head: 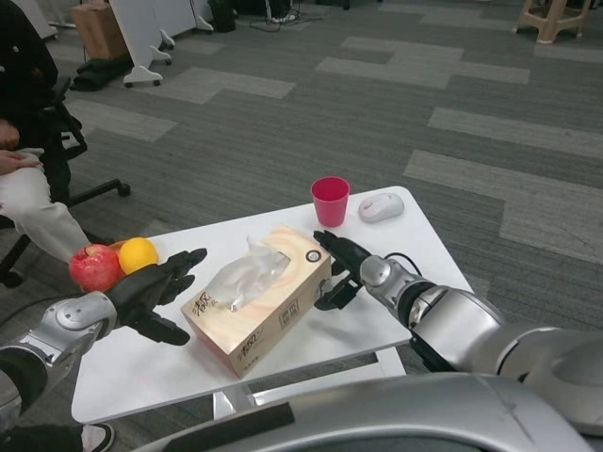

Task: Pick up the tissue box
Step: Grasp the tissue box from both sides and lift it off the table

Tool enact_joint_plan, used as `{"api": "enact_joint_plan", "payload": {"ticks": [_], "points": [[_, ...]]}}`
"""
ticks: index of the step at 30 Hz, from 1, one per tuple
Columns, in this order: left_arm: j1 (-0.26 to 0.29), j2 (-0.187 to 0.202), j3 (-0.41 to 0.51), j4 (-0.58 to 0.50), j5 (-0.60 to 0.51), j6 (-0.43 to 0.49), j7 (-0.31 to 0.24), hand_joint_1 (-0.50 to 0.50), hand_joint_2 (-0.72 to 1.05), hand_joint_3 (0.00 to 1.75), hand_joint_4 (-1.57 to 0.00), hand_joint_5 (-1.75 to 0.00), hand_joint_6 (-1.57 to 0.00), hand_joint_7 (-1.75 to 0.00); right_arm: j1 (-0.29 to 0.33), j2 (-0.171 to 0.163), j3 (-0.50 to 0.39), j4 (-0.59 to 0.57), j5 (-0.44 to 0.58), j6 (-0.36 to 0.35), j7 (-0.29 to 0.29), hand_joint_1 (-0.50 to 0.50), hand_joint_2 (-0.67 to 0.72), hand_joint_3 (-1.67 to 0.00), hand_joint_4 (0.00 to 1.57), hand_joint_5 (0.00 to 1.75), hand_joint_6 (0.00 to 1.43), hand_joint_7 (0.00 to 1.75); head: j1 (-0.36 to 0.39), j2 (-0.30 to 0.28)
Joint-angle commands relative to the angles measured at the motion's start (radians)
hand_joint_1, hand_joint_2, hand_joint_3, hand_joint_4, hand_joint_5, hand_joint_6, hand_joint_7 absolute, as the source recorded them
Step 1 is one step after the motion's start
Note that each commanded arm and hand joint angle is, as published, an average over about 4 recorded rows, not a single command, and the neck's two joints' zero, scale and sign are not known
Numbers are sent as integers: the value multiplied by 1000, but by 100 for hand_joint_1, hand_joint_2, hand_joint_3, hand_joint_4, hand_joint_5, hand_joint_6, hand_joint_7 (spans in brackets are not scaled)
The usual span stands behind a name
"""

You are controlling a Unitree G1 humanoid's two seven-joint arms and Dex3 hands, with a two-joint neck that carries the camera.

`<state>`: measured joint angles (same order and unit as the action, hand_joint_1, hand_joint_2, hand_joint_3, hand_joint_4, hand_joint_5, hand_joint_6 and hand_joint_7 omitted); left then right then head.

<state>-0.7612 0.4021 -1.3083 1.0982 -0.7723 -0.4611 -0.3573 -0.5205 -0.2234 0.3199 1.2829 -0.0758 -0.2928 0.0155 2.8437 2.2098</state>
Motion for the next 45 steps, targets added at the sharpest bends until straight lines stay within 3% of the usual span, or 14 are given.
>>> {"api": "enact_joint_plan", "payload": {"ticks": [1, 13, 26, 34, 38, 45], "points": [[-21, 13, -20, 6, 6, -1, -3, 50, 105, 9, -4, 0, 0, 0, -3, -1, -1, -8, -2, -9, 1, 17, -35, -63, 0, 126, 0, 0, 0, -1], [-41, 15, -63, 38, 6, -1, -1, 50, 105, 9, -4, 0, 0, 0, -3, -1, -1, -9, -2, -9, 1, 17, -35, -63, 0, 126, 0, 0, 1, 4], [-55, -37, -94, 157, 2, 0, 22, 50, 105, 9, -4, 0, 0, 0, -5, -1, 1, -11, -2, -9, 1, 17, -35, -63, 0, 126, 0, 0, 4, 5], [-58, -70, -109, 187, -2, 7, 41, 50, 105, 9, -7, 0, 0, 0, -7, 0, 1, -11, -2, -9, 1, 17, -35, -63, 0, 126, 0, 0, 8, 9], [-58, -81, -108, 197, -4, 13, 43, 50, 105, 9, -10, 0, 0, 0, -8, 3, 0, -11, -2, -9, 1, 17, -35, -71, 0, 126, 0, 0, 10, 11], [-58, -98, -110, 203, -6, 26, 54, 50, 105, 9, -11, 0, 0, 0, -8, 4, -1, -17, -2, -9, 1, 17, -35, -67, 0, 126, 0, 0, 13, 17]]}}
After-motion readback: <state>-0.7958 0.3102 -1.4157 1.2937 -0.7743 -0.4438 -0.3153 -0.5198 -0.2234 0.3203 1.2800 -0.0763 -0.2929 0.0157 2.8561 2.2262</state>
